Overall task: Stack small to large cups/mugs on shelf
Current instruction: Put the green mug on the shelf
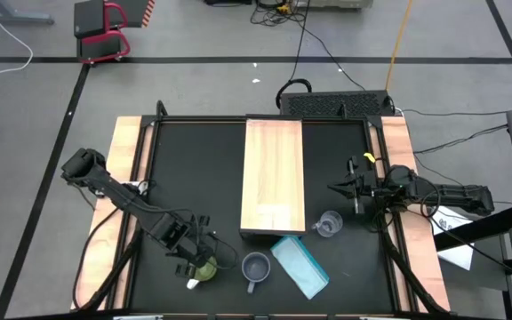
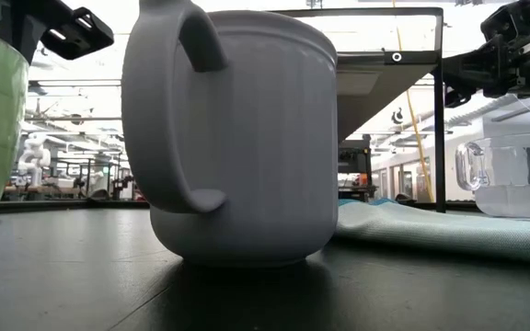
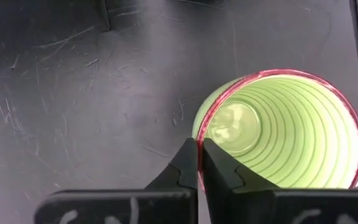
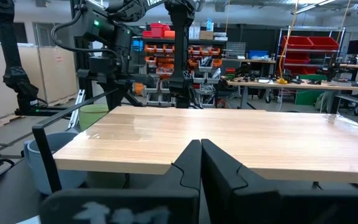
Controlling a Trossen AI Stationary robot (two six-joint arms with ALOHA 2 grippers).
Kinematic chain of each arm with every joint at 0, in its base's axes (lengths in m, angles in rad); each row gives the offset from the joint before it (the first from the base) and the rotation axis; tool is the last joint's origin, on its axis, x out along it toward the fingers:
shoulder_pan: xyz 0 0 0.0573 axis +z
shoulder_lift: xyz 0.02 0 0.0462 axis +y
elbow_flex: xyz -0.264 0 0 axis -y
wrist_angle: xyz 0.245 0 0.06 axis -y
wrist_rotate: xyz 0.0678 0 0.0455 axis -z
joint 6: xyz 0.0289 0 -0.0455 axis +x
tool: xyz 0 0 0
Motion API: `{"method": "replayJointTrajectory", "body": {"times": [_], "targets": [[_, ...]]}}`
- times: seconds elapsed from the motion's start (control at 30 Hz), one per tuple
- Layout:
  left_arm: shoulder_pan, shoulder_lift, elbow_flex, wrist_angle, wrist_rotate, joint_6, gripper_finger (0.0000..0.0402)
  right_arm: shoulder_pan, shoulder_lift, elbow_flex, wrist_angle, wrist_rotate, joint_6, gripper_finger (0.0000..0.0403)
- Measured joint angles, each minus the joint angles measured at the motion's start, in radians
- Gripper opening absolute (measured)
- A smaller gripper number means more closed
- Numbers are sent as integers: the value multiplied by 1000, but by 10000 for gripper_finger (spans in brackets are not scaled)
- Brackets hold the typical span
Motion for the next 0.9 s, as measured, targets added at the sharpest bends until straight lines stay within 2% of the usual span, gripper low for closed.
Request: {"method": "replayJointTrajectory", "body": {"times": [0.23, 0.4, 0.9], "targets": [[20, -2, 2, 4, 1, 4, 3, 0, 0, 0, -3, 0, 0, 0], [43, -18, 2, 1, 38, 11, 2, 0, 0, 0, -23, 0, 0, 0], [77, -285, 4, 90, -18, 83, 1, 0, 0, 0, -27, 0, 0, 0]]}}
